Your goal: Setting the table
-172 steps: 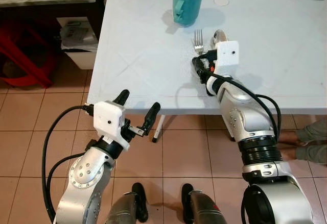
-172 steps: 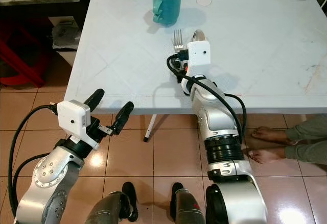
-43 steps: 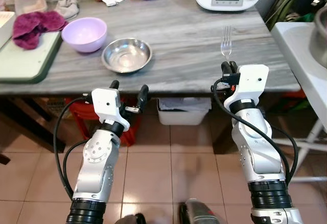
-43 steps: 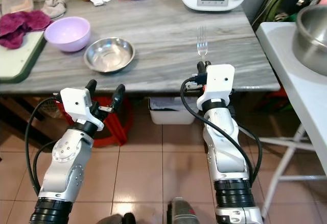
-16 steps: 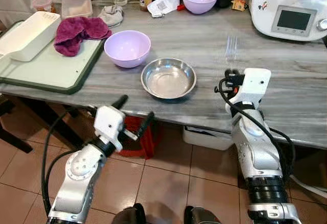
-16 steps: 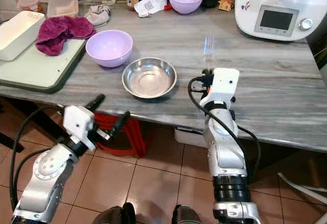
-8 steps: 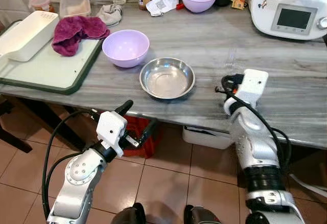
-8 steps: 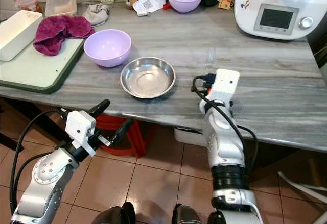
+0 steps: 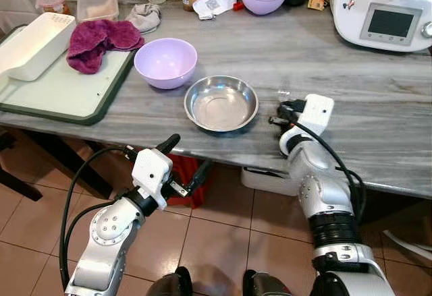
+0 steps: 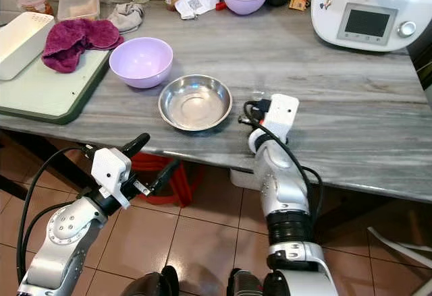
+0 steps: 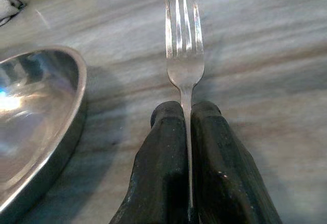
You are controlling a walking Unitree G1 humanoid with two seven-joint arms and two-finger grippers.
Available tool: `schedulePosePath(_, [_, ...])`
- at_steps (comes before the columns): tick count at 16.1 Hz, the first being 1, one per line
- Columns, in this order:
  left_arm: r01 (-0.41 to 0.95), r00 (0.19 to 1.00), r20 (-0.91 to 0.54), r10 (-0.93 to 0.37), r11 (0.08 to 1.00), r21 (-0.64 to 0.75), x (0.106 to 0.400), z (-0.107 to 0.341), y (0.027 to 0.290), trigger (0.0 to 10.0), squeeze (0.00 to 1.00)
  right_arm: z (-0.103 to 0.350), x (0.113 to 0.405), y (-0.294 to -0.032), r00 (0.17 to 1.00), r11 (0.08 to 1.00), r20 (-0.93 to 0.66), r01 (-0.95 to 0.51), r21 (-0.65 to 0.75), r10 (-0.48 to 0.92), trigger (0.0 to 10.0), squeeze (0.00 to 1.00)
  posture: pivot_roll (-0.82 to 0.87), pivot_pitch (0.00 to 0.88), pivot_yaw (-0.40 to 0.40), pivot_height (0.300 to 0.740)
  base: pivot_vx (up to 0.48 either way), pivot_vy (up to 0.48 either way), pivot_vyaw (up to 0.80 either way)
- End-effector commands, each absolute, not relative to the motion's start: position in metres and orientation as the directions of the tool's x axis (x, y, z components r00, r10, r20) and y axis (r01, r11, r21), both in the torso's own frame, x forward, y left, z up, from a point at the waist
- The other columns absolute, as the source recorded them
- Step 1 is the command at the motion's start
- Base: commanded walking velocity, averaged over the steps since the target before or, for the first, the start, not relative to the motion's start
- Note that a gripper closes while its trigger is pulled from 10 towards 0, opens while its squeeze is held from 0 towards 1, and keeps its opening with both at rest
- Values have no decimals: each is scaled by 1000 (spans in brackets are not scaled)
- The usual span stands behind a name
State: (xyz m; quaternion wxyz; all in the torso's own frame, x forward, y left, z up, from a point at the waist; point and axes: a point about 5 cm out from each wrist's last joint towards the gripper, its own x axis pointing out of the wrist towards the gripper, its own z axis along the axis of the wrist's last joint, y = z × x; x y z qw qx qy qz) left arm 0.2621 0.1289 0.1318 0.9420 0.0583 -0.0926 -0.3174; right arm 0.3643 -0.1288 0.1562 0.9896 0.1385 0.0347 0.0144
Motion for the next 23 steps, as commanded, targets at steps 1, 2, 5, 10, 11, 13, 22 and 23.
schedulePosePath(1, [596, 773, 134, -620, 782, 180, 259, 133, 127, 10000, 0, 154, 365, -125, 995, 961, -84, -31, 273, 56, 10000, 0, -128, 239, 8, 740, 0, 0, 0])
schedulePosePath(2, [598, 772, 134, -621, 782, 179, 259, 133, 127, 10000, 0, 153, 366, -125, 993, 964, -97, -37, 263, 64, 10000, 0, -128, 239, 8, 740, 0, 0, 0])
schedulePosePath(5, [597, 773, 134, -620, 782, 178, 259, 132, 126, 10000, 0, 148, 367, -123, 987, 969, -139, -47, 241, 82, 10000, 0, -124, 235, 6, 740, 0, 0, 0])
schedulePosePath(10, [597, 773, 134, -620, 782, 177, 259, 132, 125, 10000, 0, 144, 368, -124, 984, 973, -159, -47, 227, 85, 10000, 1000, -122, 231, 8, 740, 0, 0, 0])
schedulePosePath(11, [597, 773, 134, -620, 782, 177, 259, 132, 125, 10000, 0, 144, 368, -125, 984, 973, -159, -46, 227, 84, 10000, 1000, -122, 231, 8, 740, 0, 0, 0])
schedulePosePath(13, [592, 777, 135, -615, 787, 177, 260, 132, 125, 10000, 0, 144, 369, -125, 984, 972, -160, -46, 230, 84, 10000, 1000, -121, 230, 9, 740, 0, 0, 0])
schedulePosePath(22, [590, 778, 142, -612, 789, 170, 260, 133, 122, 10000, 0, 151, 366, -122, 992, 983, -103, -60, 172, 79, 10000, 1000, -125, 229, 15, 740, 0, 0, 0])
schedulePosePath(23, [590, 778, 145, -612, 790, 169, 260, 133, 122, 10000, 0, 152, 366, -121, 993, 984, -91, -57, 171, 73, 10000, 1000, -125, 229, 15, 740, 0, 0, 0])
